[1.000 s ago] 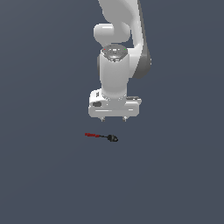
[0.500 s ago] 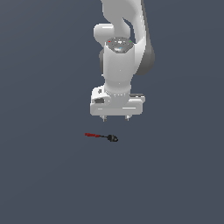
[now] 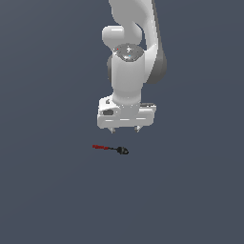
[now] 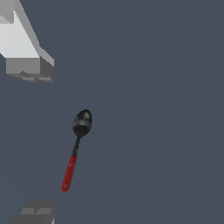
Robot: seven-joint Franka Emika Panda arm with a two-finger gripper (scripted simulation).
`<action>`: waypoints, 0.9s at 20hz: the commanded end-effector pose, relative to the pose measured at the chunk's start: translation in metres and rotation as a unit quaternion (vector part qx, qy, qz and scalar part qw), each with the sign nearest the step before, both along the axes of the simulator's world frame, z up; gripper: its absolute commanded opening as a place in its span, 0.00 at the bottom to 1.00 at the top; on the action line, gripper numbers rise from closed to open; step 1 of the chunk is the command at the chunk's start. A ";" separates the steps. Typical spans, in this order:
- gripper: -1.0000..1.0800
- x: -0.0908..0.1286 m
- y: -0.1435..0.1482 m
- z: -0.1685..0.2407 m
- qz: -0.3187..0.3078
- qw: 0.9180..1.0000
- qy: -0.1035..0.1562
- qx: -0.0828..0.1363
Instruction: Pick up the object and move it to a goal position.
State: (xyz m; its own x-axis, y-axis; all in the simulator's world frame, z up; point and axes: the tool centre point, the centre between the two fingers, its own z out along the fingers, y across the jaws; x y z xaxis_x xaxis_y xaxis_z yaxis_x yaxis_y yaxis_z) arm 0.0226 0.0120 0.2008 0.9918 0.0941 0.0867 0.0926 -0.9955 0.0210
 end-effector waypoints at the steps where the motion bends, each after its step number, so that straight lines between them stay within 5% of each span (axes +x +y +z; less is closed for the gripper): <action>1: 0.96 0.000 -0.002 -0.004 0.016 1.000 0.002 -0.002; 9: 0.96 0.001 -0.012 -0.020 0.096 0.995 0.009 -0.011; 18: 0.96 0.001 -0.026 -0.044 0.208 0.978 0.019 -0.021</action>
